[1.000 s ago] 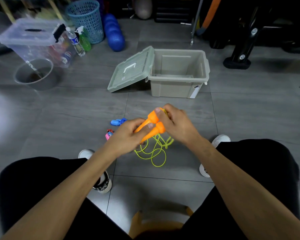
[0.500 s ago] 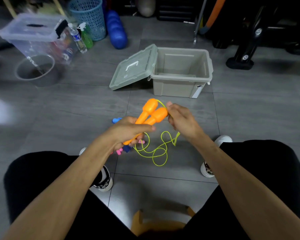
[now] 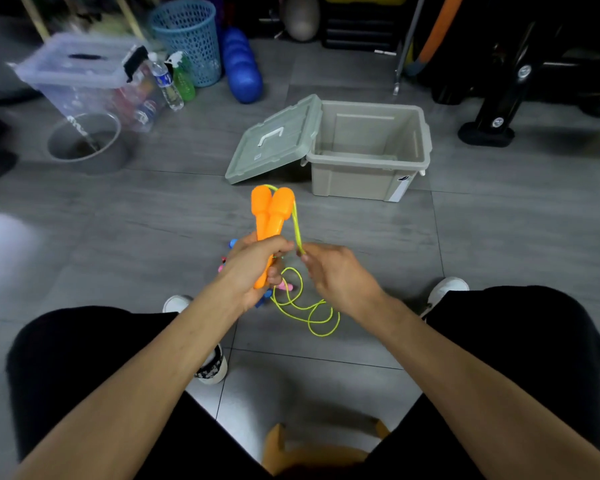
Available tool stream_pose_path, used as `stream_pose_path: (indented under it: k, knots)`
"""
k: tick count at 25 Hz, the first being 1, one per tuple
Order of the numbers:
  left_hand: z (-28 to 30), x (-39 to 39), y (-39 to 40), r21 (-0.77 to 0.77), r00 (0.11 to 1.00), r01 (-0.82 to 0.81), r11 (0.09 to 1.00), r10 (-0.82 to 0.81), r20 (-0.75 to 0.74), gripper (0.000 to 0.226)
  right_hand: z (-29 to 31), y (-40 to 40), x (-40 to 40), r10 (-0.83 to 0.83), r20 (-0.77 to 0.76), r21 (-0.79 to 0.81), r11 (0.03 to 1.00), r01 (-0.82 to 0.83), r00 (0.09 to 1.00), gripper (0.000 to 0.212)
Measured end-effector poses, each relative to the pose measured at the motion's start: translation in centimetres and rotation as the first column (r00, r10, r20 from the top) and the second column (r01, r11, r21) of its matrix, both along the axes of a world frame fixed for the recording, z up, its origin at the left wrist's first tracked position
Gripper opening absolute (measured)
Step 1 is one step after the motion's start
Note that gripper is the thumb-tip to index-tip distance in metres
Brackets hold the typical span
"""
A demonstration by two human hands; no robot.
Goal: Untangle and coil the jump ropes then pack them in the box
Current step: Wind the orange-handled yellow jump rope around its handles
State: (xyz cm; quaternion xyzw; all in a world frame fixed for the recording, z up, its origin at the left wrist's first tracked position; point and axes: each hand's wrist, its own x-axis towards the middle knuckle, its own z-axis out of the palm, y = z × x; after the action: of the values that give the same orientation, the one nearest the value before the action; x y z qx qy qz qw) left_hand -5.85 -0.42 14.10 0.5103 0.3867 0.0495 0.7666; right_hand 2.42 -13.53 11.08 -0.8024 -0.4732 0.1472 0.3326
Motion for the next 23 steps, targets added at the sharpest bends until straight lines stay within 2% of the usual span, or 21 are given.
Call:
stream_pose_path:
  k: [2,5,8,11,14,16,18,21,23]
  knots:
    - [-0.1,0.2,0.4,0.019,0.998,-0.05,0.999,0.051,-0.031,0.02,0.1,0.2,-0.9,0.096,0.044,-0.145,0.985,-0.089,0.994,0.009]
    - [-0.1,0.2,0.9,-0.03,0.998,-0.056,0.998,0.055,-0.031,0.011,0.6,0.0,-1.9,0.212,0.128,-0.341,0.927,-0.158,0.969,0.018]
    - [-0.5,0.3,1.0,-0.071,1.0,0.0,0.997,-0.001,-0.015,0.003,1.5,-0.2,-3.0,0.353,0.177,-0.433,0.866,-0.249,0.919,0.026]
    - [-1.5,0.4,0.7,0.113,0.987,0.055,0.992,-0.037,-0.155,0.014,3.1,-0.7,-2.0,0.409,0.183,-0.472,0.834,-0.285,0.894,0.022]
    - [-1.4,0.5,0.2,0.247,0.946,0.233,0.941,-0.16,-0.283,0.033,4.8,-1.8,0.1,0.363,0.148,-0.396,0.874,-0.282,0.92,0.006]
    - [-0.9,0.6,-0.3,0.327,0.913,0.334,0.884,-0.218,-0.345,0.041,5.2,-2.5,1.0,0.347,0.141,-0.331,0.899,-0.286,0.927,0.017]
    - [-0.6,0.8,-0.7,0.385,0.87,0.439,0.811,-0.278,-0.407,0.048,4.9,-3.0,1.6,0.302,0.147,-0.243,0.934,-0.262,0.942,0.006]
    - [-0.5,1.0,-1.3,0.391,0.786,0.594,0.703,-0.404,-0.468,0.082,4.9,-3.4,3.2,0.194,0.172,-0.166,0.972,-0.165,0.966,0.021]
    - [-0.1,0.9,-1.9,0.379,0.711,0.69,0.617,-0.479,-0.514,0.093,5.0,-3.4,4.1,0.152,0.158,-0.153,0.98,-0.128,0.976,0.027]
